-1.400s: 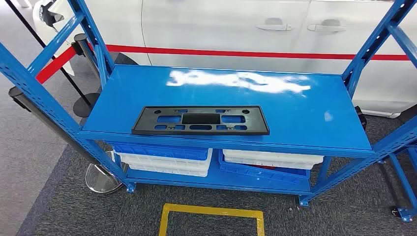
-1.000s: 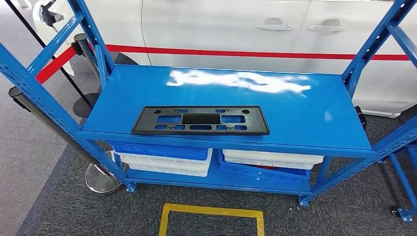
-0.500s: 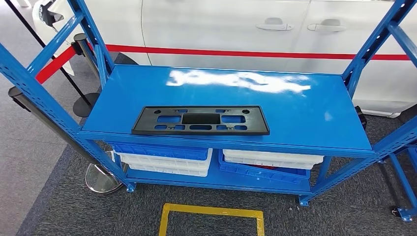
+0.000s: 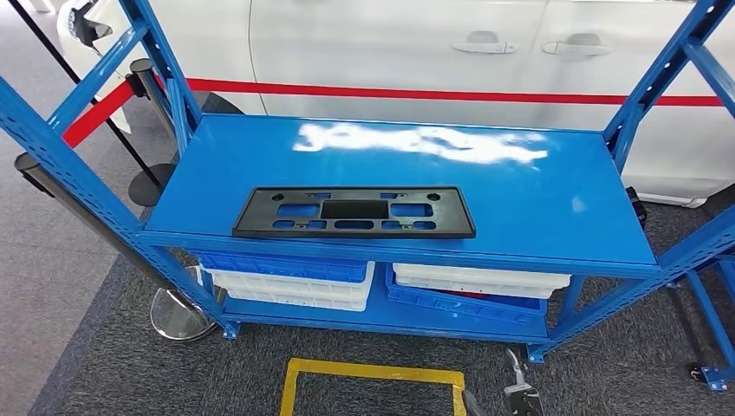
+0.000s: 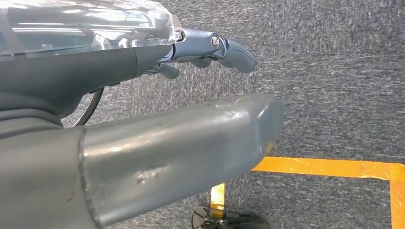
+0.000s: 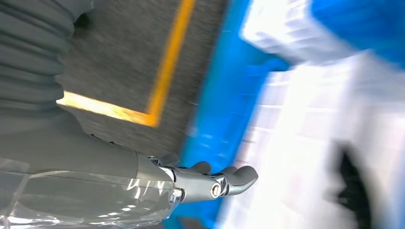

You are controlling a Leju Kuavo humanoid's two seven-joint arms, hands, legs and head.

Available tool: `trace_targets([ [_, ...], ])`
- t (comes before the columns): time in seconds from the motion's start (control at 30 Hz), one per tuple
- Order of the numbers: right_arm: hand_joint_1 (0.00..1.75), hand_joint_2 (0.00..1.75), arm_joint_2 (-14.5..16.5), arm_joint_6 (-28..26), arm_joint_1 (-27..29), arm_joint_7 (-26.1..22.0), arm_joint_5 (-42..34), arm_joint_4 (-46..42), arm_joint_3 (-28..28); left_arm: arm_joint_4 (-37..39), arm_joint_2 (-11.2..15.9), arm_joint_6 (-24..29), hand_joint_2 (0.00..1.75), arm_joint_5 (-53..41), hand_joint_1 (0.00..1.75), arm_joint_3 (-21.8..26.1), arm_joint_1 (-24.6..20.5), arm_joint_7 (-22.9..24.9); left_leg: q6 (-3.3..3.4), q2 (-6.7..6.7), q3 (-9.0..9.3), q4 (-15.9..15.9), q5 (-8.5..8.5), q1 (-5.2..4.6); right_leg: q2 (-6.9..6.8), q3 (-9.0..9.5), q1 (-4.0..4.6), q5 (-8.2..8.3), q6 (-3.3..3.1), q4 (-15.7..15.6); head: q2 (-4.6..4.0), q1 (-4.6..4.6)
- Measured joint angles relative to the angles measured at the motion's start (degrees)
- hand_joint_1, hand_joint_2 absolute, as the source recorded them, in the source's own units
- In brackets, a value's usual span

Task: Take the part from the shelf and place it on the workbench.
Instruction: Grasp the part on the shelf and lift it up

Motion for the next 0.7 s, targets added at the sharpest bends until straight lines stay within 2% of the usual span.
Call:
trace_targets([
  [0.07,0.00,1.75,-0.7,-0.9,0.1,-1.1,1.6,-3.9,1.4,0.2,-0.1,0.2,0.00,-1.4,0.00,1.1,-0.3,-0.5,0.01,0.01,-0.01,0.1,-0.01,-0.03,0.01,-0.01,-0.02,0.01,0.02,0.0,0.00,0.01],
  [0.23,0.00,1.75,-2.6,-2.7,0.3,-3.1,5.5,-13.2,5.2,0.6,-0.3,0.5,0.00,-4.7,0.00,3.8,-0.7,-1.8,0.22,0.00,-0.10,0.3,-0.13,-0.13,-0.01,-0.01,-0.11,0.03,0.15,0.0,-0.01,-0.01],
  [0.37,0.00,0.00,-4.0,-3.4,0.2,-4.1,7.9,-19.8,8.4,0.9,-0.3,0.7,0.00,-7.1,0.00,5.8,-1.0,-2.6,0.61,-0.01,-0.29,0.6,-0.29,-0.24,-0.02,0.00,-0.21,0.02,0.55,0.0,0.00,-0.02],
  [0.47,0.00,0.00,-5.4,-2.7,0.1,-4.2,8.6,-25.0,11.1,1.2,-0.5,0.7,0.00,-9.1,0.00,7.6,-1.3,-3.4,1.20,-0.01,-0.38,0.6,-0.22,-0.28,-0.02,0.06,-0.26,0.11,1.13,-0.2,0.00,-0.02],
  [0.5,0.00,0.44,-5.8,-2.1,0.1,-4.2,8.5,-26.5,11.8,1.3,-0.6,0.7,0.00,-9.7,0.00,8.1,-1.4,-3.6,1.51,0.05,-0.25,0.2,0.02,-0.14,-0.05,0.06,-0.27,0.01,1.35,-0.1,0.00,0.01],
  [0.53,0.00,0.44,-6.2,-1.4,0.1,-4.2,8.4,-27.8,12.4,1.3,-0.7,0.7,0.00,-10.4,0.00,8.6,-1.5,-3.8,1.87,0.13,-0.10,-0.2,0.29,0.04,-0.09,-0.18,-0.26,-0.50,1.54,0.5,0.00,0.09],
  [0.6,0.00,1.31,-6.8,0.2,-0.1,-4.1,7.9,-29.8,13.2,1.3,-0.9,0.6,0.00,-11.6,0.00,9.2,-1.6,-4.2,2.37,0.30,0.09,-0.8,0.69,0.31,-0.18,-2.37,-0.33,-3.46,1.75,5.2,0.00,0.32],
  [0.63,0.00,1.31,-7.1,1.1,-0.1,-4.0,7.5,-30.8,13.7,1.3,-1.0,0.6,0.00,-12.2,0.00,9.6,-1.6,-4.4,2.47,0.34,0.04,-0.9,0.71,0.31,-0.20,-4.32,-0.35,-5.43,1.83,9.0,0.00,0.41],
  [0.67,0.00,1.75,-7.5,2.2,-0.1,-3.8,7.1,-32.0,14.3,1.4,-1.1,0.6,0.00,-12.8,0.00,10.2,-1.6,-4.6,2.47,0.36,-0.02,-0.8,0.70,0.28,-0.20,-6.30,-0.38,-6.96,1.91,12.9,-0.01,0.44],
  [0.7,0.00,1.75,-8.1,3.3,-0.1,-3.6,6.7,-33.3,15.0,1.4,-1.2,0.5,0.00,-13.5,0.00,10.8,-1.7,-4.8,2.45,0.37,-0.04,-0.8,0.67,0.25,-0.21,-7.67,-0.40,-7.44,1.97,15.4,0.00,0.43],
])
